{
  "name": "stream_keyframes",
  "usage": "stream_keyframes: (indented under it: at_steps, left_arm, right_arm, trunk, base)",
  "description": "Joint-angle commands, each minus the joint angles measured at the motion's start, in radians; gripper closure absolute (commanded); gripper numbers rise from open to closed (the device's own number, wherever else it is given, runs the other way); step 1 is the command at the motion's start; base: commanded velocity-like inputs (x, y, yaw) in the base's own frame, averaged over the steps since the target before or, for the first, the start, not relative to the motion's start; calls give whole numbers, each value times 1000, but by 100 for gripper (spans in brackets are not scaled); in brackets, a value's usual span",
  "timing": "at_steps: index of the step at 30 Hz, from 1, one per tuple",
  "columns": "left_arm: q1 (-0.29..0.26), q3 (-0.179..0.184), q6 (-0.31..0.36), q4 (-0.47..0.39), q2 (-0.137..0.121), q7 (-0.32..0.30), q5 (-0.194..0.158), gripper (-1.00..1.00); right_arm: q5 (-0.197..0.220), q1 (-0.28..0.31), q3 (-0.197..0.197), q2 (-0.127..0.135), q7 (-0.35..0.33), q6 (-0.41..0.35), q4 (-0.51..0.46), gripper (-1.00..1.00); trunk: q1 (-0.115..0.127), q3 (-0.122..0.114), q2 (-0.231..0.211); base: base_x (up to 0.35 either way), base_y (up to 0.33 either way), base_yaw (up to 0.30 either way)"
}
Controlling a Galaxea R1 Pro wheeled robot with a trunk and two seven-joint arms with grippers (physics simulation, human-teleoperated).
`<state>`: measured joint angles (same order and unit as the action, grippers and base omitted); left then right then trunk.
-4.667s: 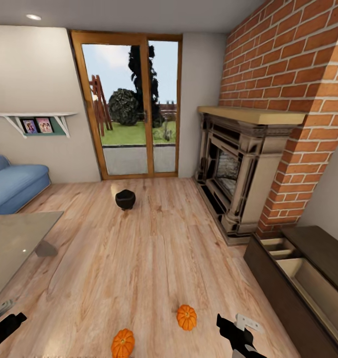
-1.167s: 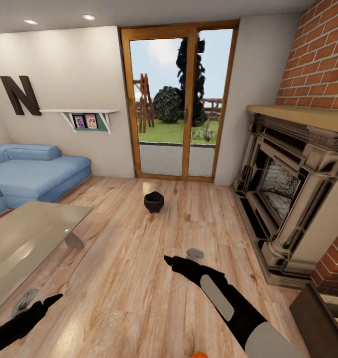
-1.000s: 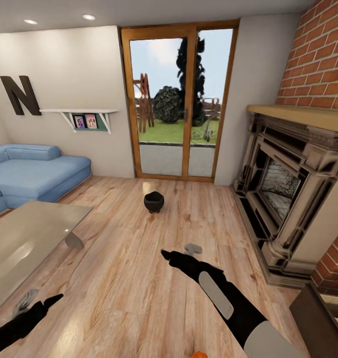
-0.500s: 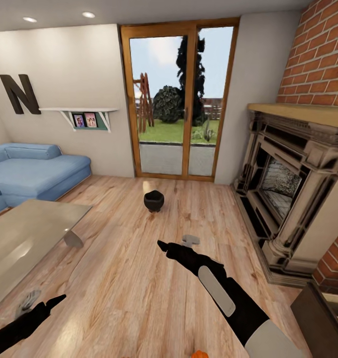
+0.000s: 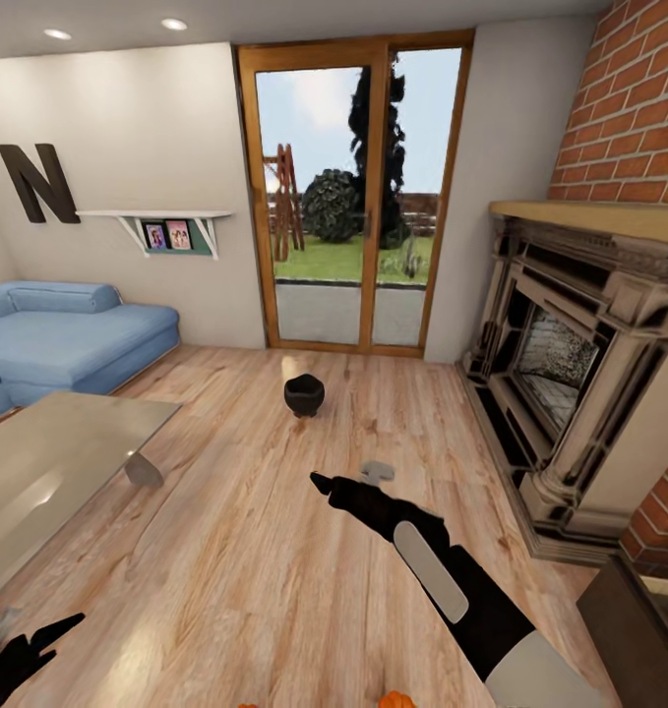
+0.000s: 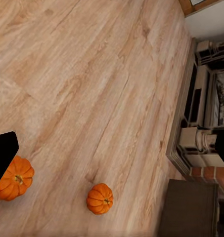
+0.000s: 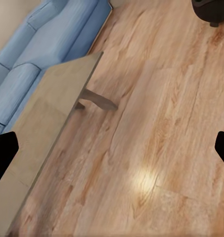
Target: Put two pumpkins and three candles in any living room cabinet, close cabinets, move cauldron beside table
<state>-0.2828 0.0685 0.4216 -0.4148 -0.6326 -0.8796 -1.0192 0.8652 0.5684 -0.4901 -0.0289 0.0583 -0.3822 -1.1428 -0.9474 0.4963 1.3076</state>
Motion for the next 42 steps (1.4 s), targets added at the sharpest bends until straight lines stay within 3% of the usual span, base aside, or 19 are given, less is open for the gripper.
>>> stream_keyframes:
  at_steps: [1, 5, 8, 16, 23, 28, 38, 42]
  left_arm:
    - [-4, 7, 5, -4, 1, -3, -9, -100]
    - [-9, 10, -1, -11, 20, 5, -5, -100]
    - [-11, 11, -2, 4, 45, 10, 28, -100]
    - [-18, 12, 42, -4, 39, 5, 50, -100]
    - [-16, 14, 68, -11, 18, 4, 70, -100]
    - [-16, 14, 70, -12, 21, 4, 88, -100]
    - [-18, 11, 70, -12, 22, 3, 90, -100]
    - [-18, 9, 61, -6, 34, 4, 92, -100]
  right_arm:
    - [9, 0, 11, 0, 6, -3, -1, -100]
    - [10, -1, 39, 1, 5, -4, 1, -100]
    - [9, -1, 45, 1, 6, -4, 5, -100]
    - [9, -1, 49, 0, 6, -2, 13, -100]
    - [2, -1, 48, 0, 8, 3, 15, -100]
    - [6, -1, 49, 0, 8, 4, 15, -100]
    - [9, -1, 50, 0, 6, -2, 10, -100]
    - [9, -1, 49, 0, 6, -4, 6, -100]
  trunk:
    - [-4, 4, 8]
    - [-19, 17, 36]
    - [-31, 26, 57]
    - [-61, 51, 113]
    - [-88, 73, 162]
    - [-107, 89, 197]
    - [-146, 120, 267]
    - [-161, 133, 295]
  base:
    - [0, 0, 0]
    - [0, 0, 0]
    - [0, 0, 0]
    - [0, 0, 0]
    - [0, 0, 0]
    - [0, 0, 0]
    - [0, 0, 0]
    - [0, 0, 0]
